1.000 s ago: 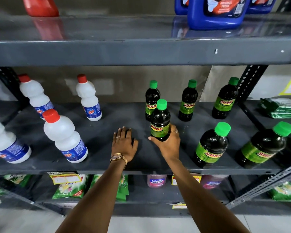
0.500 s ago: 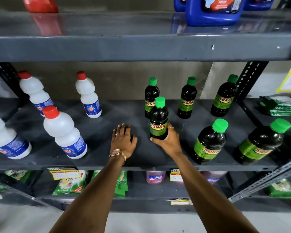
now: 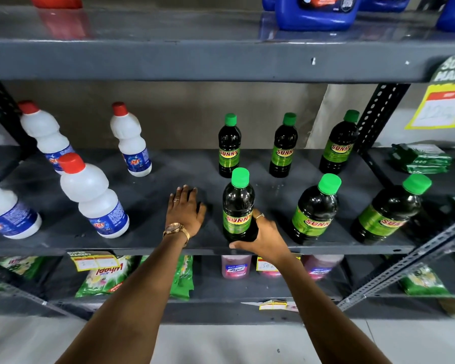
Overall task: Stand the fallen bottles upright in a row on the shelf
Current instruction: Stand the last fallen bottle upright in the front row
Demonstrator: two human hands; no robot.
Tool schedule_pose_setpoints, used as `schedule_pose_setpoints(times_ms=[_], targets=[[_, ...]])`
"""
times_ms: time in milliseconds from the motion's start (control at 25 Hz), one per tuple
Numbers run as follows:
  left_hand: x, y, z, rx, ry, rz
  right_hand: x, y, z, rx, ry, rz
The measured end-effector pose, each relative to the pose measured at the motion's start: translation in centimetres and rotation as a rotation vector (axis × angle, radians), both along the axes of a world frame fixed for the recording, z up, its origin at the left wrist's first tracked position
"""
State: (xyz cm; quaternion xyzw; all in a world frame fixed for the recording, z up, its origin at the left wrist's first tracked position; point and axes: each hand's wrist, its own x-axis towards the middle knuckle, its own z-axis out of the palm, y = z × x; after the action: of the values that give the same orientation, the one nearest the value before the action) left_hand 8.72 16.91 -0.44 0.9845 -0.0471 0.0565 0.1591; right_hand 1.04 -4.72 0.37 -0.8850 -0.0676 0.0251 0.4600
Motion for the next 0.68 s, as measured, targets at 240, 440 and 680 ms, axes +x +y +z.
schedule_pose_setpoints(times_ms=[240, 440, 680], targets=[[0.2, 0.0, -0.2, -0.009, 0.003, 0.009, 0.0, -0.1, -1.0, -0.082, -0.008, -0.006], [-0.7, -0.3, 0.2, -0.053, 0.005, 0.029, -0.1, 0.0, -0.2, -0.042, -0.066, 0.069], [-8.9, -2.3, 0.9, -0.605, -0.367, 0.292, -6.3, -4.1, -0.2, 0.137, -0.314, -0.183]])
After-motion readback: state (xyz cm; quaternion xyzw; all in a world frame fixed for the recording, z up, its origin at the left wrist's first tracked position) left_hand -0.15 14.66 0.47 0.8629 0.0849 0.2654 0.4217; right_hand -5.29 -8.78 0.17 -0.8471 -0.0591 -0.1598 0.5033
